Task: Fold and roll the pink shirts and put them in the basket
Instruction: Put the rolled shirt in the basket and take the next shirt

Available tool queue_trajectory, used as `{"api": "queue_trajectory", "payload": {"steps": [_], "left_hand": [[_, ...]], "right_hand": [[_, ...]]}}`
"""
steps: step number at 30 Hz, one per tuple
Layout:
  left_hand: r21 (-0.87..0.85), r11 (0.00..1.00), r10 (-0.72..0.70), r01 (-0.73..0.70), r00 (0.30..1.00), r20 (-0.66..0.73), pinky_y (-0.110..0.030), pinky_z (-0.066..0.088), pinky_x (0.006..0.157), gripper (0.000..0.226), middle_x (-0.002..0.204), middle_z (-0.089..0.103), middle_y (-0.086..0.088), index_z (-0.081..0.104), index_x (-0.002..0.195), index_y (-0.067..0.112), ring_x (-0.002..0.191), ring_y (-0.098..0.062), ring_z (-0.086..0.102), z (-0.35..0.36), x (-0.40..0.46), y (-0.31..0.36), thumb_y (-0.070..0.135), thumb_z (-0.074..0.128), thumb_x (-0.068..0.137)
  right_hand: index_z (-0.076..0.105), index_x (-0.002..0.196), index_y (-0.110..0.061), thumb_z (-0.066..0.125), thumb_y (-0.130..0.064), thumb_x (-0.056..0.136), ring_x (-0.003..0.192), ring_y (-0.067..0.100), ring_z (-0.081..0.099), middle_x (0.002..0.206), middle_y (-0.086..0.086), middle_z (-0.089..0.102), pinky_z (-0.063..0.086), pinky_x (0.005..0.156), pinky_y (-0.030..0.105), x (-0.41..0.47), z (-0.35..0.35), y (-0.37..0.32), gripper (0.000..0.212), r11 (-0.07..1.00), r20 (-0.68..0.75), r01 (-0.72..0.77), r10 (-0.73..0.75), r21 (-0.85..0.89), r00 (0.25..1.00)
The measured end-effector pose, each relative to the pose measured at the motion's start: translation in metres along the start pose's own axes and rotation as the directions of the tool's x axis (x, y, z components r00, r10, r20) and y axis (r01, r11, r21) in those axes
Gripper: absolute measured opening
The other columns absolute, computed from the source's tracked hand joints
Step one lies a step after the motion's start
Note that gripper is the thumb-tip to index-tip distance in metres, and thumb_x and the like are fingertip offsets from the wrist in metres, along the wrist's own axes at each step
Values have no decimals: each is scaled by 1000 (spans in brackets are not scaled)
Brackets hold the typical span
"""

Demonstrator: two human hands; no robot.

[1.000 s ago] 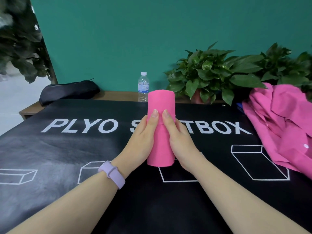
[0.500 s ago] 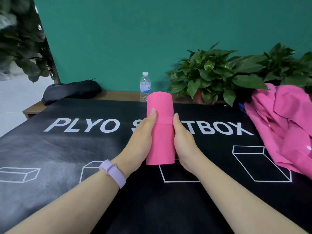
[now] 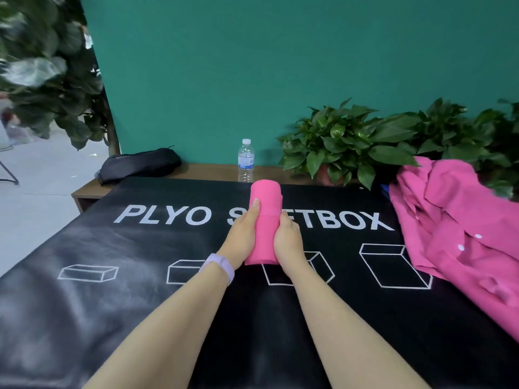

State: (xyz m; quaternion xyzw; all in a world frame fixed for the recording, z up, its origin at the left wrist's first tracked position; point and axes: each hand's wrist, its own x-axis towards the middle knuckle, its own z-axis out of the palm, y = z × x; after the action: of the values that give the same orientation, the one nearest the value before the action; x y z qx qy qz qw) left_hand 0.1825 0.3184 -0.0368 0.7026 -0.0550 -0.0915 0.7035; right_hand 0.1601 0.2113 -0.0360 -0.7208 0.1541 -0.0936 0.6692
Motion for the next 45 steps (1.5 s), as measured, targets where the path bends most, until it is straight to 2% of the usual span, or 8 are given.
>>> {"api": "queue_trajectory", "payload": {"steps": [4, 9, 13, 19, 25, 30, 36, 45], "left_hand": [[63, 997, -43, 45, 999, -33, -35, 60, 80, 66, 97, 77, -6, 73, 105, 15, 88, -22, 74, 5, -33, 9, 72, 42, 94], [29, 995, -96, 99, 992, -77, -38, 61, 83, 70, 90, 78, -7, 74, 98, 14, 87, -26, 75, 18, -86, 15, 75, 41, 91], [-15, 999, -36, 35, 999, -41, -26, 58, 60, 64, 82, 77, 1, 72, 96, 20, 74, -16, 75, 46, -119, 35, 74, 39, 93], [-11, 995, 102, -102, 987, 127, -39, 61, 81, 65, 95, 78, -2, 69, 111, 20, 85, -19, 75, 103, -161, 73, 76, 42, 90], [10, 997, 77, -81, 975, 206, -29, 59, 65, 66, 88, 77, -1, 67, 111, 15, 77, -18, 75, 172, -203, 98, 72, 39, 94], [-11, 996, 84, -85, 949, 305, -42, 57, 93, 72, 109, 72, -8, 61, 128, 10, 97, -25, 71, 239, -228, 95, 69, 36, 97], [26, 991, 119, -134, 943, 312, -44, 39, 112, 72, 144, 51, -11, 35, 149, 5, 129, -28, 52, 336, -250, 102, 59, 36, 101], [222, 813, 310, -539, 722, 618, -29, 45, 61, 42, 95, 65, -2, 40, 133, 21, 76, -15, 62, 466, -283, 96, 50, 44, 102]], "right_hand": [[60, 117, -8, 25, -39, 108, 97, 28, 66, 112, 13, 67, 55, 91, 43, -30, -11, -15, 47, 987, 48, -144, 147, -71, 988], [52, 136, -15, 28, -44, 108, 107, 32, 67, 121, 14, 66, 54, 98, 51, -71, -41, -45, 47, 947, 194, -257, 293, -191, 936], [43, 149, -12, 23, -54, 106, 121, 31, 59, 141, 14, 55, 47, 106, 48, -116, -70, -67, 63, 944, 22, -171, 185, -280, 983], [51, 140, -16, 33, -71, 97, 106, 25, 62, 127, 6, 60, 51, 99, 44, -172, -133, -91, 72, 989, -53, -56, 50, -134, 997], [38, 150, -8, 52, -81, 82, 108, 28, 61, 130, 7, 56, 52, 97, 43, -212, -203, -98, 101, 987, -127, -10, -11, -161, 992], [40, 149, -1, 50, -80, 85, 107, 29, 61, 136, 14, 58, 53, 81, 35, -237, -275, -91, 103, 968, -225, -9, -49, -250, 973], [40, 148, 4, 47, -74, 90, 124, 34, 57, 144, 19, 53, 48, 101, 41, -245, -352, -75, 98, 991, -480, -16, -51, -135, 876], [37, 145, 5, 39, -65, 99, 117, 39, 59, 136, 21, 56, 50, 96, 44, -257, -495, -65, 84, 983, -776, 64, 94, 171, 623]]}}
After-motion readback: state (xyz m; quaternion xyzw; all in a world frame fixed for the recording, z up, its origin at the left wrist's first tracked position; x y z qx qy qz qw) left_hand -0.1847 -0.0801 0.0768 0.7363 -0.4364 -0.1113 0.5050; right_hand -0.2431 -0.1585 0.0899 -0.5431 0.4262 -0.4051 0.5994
